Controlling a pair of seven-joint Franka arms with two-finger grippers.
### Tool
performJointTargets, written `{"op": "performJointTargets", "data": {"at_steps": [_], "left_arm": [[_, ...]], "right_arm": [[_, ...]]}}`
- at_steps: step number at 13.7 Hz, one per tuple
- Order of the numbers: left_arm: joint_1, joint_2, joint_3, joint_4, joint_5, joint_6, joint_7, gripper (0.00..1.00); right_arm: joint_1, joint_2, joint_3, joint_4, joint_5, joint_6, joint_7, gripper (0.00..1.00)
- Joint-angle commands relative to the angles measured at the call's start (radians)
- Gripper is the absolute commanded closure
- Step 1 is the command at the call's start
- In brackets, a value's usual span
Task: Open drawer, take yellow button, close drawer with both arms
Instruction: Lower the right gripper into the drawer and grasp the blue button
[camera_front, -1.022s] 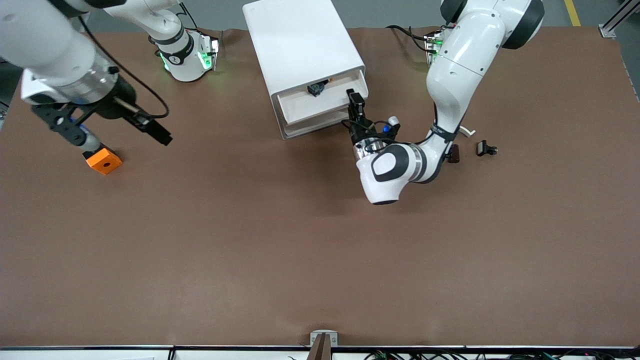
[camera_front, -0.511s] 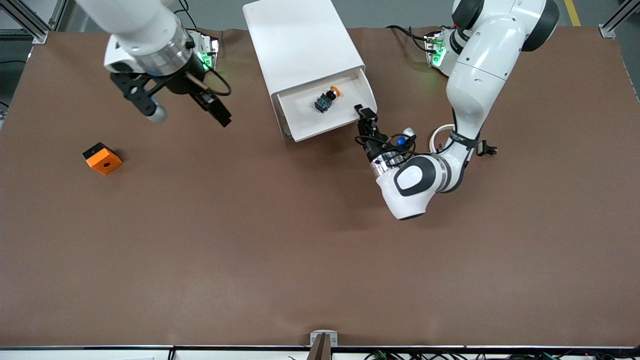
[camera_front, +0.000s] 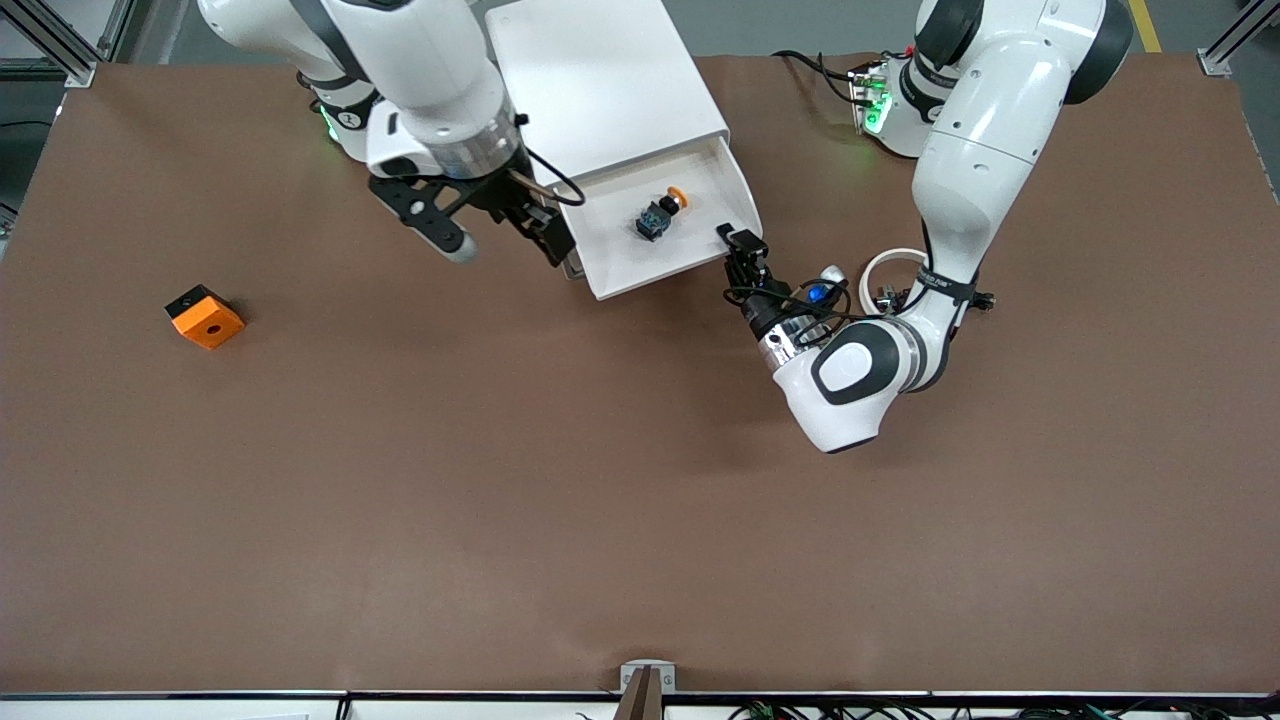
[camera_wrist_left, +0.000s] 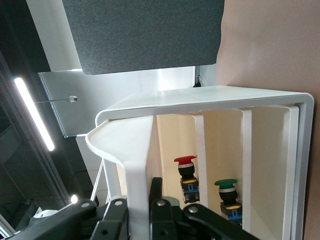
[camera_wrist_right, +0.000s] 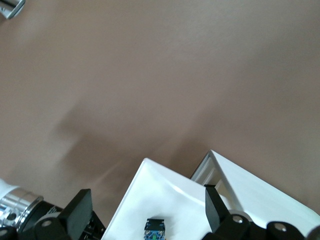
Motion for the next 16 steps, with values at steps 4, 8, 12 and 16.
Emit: {"op": "performJointTargets", "data": {"at_steps": [4,8,12,16], "left_arm": [[0.012,-0.017,0.010,0.018,0.024,0.011,0.032,0.00],[0.016,-0.023,0.009,0.076,0.162,0.038,0.134,0.00],[0.013,-0.044,0.010,0.119,0.325,0.040,0.351,0.00],[0.025,-0.093,0.015,0.146,0.427,0.127,0.663,0.00]], "right_arm": [[0.142,0.097,-0.012,0.080,-0.003,-0.014,0.114,0.00],[0.183,0.115,-0.012,0.030,0.003,0.059,0.124,0.00],[0.198,0.118,-0.010,-0.050,0.004,0.144,0.125,0.00],[0.209,0.123,-0.010,-0.098,0.010,0.146,0.125,0.00]]}}
